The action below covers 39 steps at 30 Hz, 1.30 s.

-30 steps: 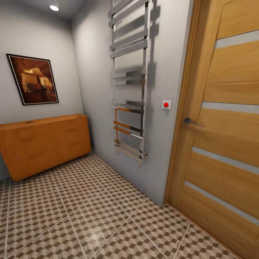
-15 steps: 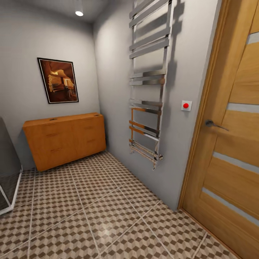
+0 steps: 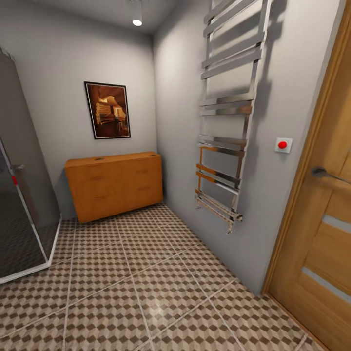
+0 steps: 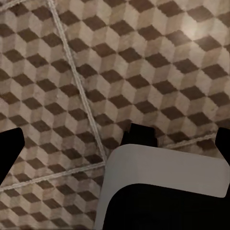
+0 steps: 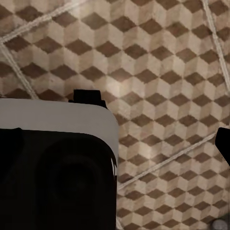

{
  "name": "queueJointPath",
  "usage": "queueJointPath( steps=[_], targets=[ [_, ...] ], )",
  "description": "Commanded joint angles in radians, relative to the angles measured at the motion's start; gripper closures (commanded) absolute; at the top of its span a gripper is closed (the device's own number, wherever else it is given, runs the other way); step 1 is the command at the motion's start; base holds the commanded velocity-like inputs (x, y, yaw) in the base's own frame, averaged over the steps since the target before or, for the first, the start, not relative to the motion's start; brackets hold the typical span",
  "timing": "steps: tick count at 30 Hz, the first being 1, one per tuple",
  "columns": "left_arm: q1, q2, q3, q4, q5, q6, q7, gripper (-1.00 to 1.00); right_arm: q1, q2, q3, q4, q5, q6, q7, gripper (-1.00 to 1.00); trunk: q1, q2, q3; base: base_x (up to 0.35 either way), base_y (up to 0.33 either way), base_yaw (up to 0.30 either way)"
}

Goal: Take the four mousetraps from the cabinet in the bathroom and place them on the bathroom floor. Make sure all four end up on the same floor surface, and ensure that at least two of them are either under or directly next to the same bathroom sink.

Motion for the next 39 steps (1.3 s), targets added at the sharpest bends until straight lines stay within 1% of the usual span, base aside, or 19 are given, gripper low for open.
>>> queueJointPath(
  steps=[1, 39],
  targets=[
    [-0.001, 0.000, 0.005, 0.001, 0.008, -0.003, 0.000, -1.00, -0.001, 0.000, 0.002, 0.003, 0.006, -0.005, -0.004, -1.00, 0.000, -0.001, -0.001, 0.000, 0.000, 0.283],
    [0.000, -0.009, 0.005, 0.003, 0.011, -0.003, 0.000, -1.00, -0.001, 0.000, 0.002, 0.003, 0.007, -0.006, -0.004, -1.00, 0.000, -0.001, -0.001, 0.000, 0.000, 0.283]
  ],
)
